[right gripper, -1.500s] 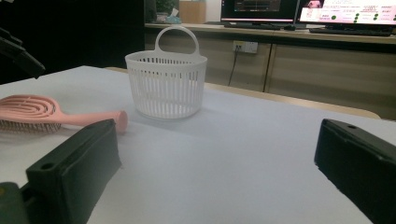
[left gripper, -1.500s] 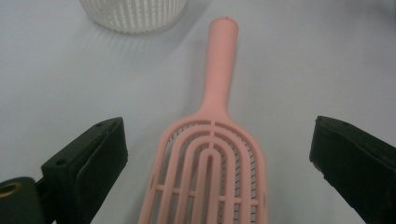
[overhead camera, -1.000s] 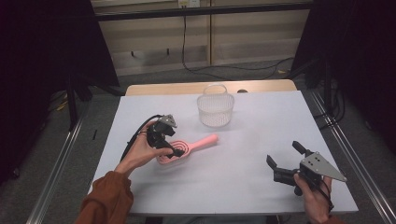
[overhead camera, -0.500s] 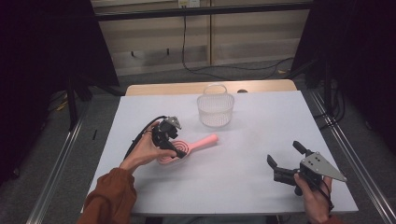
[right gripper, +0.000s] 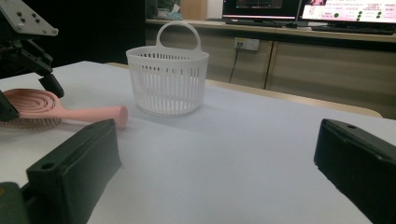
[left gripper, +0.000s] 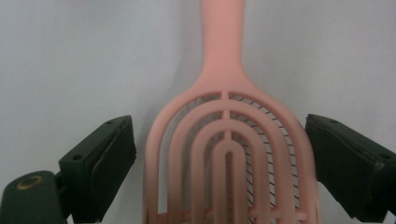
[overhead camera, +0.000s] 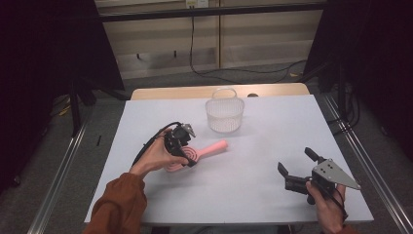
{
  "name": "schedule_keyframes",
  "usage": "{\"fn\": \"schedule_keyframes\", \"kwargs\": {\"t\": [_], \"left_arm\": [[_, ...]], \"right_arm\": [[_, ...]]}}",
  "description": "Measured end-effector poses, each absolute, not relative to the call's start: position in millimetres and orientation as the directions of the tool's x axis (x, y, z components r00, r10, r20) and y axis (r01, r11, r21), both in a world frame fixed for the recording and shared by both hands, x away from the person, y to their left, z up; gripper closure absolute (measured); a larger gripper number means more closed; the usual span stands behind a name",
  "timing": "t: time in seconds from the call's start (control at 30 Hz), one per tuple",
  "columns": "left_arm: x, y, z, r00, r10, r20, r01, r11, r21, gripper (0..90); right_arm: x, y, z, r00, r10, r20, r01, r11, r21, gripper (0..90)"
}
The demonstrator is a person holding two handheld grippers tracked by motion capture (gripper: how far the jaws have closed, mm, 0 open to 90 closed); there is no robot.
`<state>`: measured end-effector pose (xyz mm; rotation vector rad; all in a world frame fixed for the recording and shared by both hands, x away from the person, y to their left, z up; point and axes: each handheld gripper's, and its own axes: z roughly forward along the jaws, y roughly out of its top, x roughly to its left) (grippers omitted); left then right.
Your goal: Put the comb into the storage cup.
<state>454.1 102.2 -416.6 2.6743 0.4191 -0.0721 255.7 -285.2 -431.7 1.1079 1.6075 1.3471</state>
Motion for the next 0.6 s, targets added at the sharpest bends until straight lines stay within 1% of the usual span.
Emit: {"fn": "schedule_keyframes", "kwargs": {"t": [0.1, 0.27, 0.3, 0.33, 0.43, 0.5, 0.6], "left_arm": [[451.6, 101.1, -417.4, 0.958, 0.263, -0.112, 0.286, -0.879, 0.382, 12.4], [451.3, 100.7, -419.4, 0.963, 0.247, -0.109, 0.270, -0.889, 0.369, 12.9], [451.0, 100.6, -419.4, 0.967, 0.231, -0.108, 0.255, -0.894, 0.368, 14.6], [449.7, 100.3, -419.4, 0.968, 0.234, -0.093, 0.252, -0.895, 0.369, 16.9], [450.2, 100.1, -419.6, 0.970, 0.227, -0.090, 0.244, -0.900, 0.361, 17.3], [449.8, 99.3, -420.4, 0.969, 0.229, -0.096, 0.249, -0.899, 0.361, 17.1], [449.1, 97.0, -422.9, 0.968, 0.237, -0.078, 0.250, -0.902, 0.351, 11.7]], "right_arm": [[256.1, -285.6, -432.1, -0.343, 0.939, -0.018, 0.152, 0.075, 0.986, 0.0], [256.1, -285.1, -432.0, -0.347, 0.938, -0.019, 0.149, 0.075, 0.986, 0.0], [256.2, -285.1, -432.0, -0.344, 0.939, -0.021, 0.150, 0.077, 0.986, 0.0], [256.3, -285.1, -432.0, -0.344, 0.939, -0.021, 0.150, 0.077, 0.986, 0.0], [256.4, -285.2, -432.1, -0.346, 0.938, -0.021, 0.151, 0.077, 0.986, 0.0], [256.4, -285.4, -432.2, -0.346, 0.938, -0.019, 0.152, 0.076, 0.985, 0.0], [256.3, -285.4, -432.2, -0.346, 0.938, -0.019, 0.152, 0.076, 0.985, 0.0]]}}
